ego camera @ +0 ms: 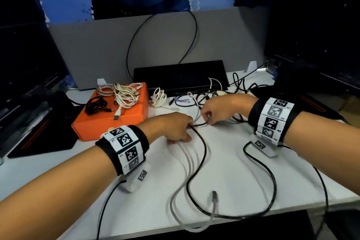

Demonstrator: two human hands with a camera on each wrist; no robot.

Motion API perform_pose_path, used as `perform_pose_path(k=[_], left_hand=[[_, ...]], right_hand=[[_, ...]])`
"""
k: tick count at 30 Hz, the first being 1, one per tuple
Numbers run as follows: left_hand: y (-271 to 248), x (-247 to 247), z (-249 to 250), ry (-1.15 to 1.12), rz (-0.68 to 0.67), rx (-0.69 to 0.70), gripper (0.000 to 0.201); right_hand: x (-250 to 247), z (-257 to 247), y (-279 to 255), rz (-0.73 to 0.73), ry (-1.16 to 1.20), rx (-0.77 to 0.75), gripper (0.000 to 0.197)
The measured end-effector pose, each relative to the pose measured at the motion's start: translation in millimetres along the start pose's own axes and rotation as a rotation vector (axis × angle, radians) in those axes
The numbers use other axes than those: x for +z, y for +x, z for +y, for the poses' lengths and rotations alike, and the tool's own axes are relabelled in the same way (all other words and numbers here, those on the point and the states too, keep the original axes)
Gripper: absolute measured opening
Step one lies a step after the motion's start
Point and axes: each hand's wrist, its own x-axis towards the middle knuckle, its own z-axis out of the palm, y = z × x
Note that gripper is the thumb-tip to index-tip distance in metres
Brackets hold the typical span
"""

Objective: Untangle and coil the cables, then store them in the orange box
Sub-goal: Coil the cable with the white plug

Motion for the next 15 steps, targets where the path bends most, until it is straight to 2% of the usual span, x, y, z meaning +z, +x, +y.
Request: perform_pose_path(k=[2, 5, 6, 8, 13, 15], left_hand=[[4.0, -2.7, 1.7, -0.011, -0.006, 0.006, 0.036], [11.4, -7.6, 2.9, -0.006, -0.003, 0.038, 0.018], [13.2, -8.8, 3.3, -0.007, 0.002, 0.059, 0.012], [17.4, -10.2, 2.7, 0.002, 0.004, 0.09, 0.02], [29.8, -8.9, -2.7, 0.094, -0.002, 0.046, 0.025], [28.6, -15.0, -1.4, 0.132, -0.024, 0.027, 0.029]], right_hand=[[-20.4, 12.7, -6.4, 0.184, 0.037, 0.026, 0.011], [-62.5, 41.7, -20.9, 0.549, 0.035, 0.255, 0.02], [-72.9, 50.1, -26.3, 0.579, 0.002, 0.313, 0.022], [-85.3, 61.4, -32.3, 0.53, -0.017, 0.321, 0.028], [-83.0, 45.7, -26.9, 0.589, 0.084, 0.151, 0.033], [-76.1, 39.5, -14.9, 0.486, 0.099, 0.117, 0.033]])
